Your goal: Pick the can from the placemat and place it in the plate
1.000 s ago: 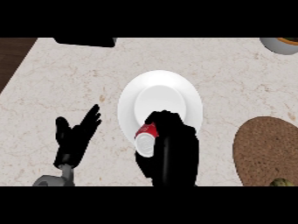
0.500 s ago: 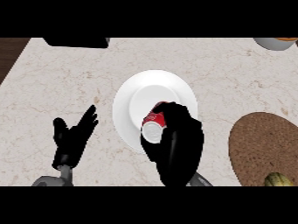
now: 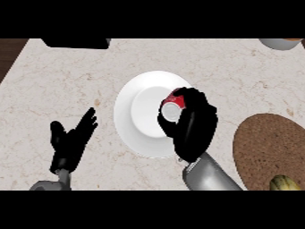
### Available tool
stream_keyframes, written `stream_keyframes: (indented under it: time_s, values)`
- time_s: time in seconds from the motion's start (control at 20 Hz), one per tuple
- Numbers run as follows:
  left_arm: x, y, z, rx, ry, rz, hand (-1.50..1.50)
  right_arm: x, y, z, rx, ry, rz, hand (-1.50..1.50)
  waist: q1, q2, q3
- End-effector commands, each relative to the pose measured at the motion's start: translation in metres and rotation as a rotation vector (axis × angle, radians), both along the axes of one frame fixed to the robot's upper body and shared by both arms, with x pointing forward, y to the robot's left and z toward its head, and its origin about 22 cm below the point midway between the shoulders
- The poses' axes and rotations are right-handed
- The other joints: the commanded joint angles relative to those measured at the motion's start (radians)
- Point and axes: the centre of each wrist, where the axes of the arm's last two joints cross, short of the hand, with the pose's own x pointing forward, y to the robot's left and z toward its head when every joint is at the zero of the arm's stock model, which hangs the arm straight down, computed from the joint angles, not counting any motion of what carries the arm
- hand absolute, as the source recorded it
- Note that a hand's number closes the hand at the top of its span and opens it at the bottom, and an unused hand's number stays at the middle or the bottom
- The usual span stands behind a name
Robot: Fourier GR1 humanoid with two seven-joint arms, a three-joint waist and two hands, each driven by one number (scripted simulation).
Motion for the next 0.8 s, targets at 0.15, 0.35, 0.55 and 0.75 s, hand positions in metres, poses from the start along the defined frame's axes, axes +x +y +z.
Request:
stream_keyframes:
  time_s: [0.15,0.35,0.55,0.75]
  values:
    - [0.013,0.007,0.008,0.022,-0.015,0.015,0.00,0.044,-0.008,-0.013,0.231,-0.014,-0.111,1.50,-0.003,0.003,-0.001]
    - [0.007,-0.008,0.003,0.007,-0.021,0.006,0.00,0.051,-0.028,-0.042,0.243,0.327,-0.249,-1.50,0.006,0.009,-0.001]
    - [0.008,-0.017,0.010,0.003,-0.026,-0.014,0.00,0.067,-0.031,-0.061,0.273,0.416,-0.194,-1.50,0.017,0.009,0.001]
    - [0.005,-0.007,-0.001,0.003,-0.003,-0.010,0.00,0.075,-0.024,-0.060,0.345,0.321,-0.084,-1.50,0.021,0.012,0.001]
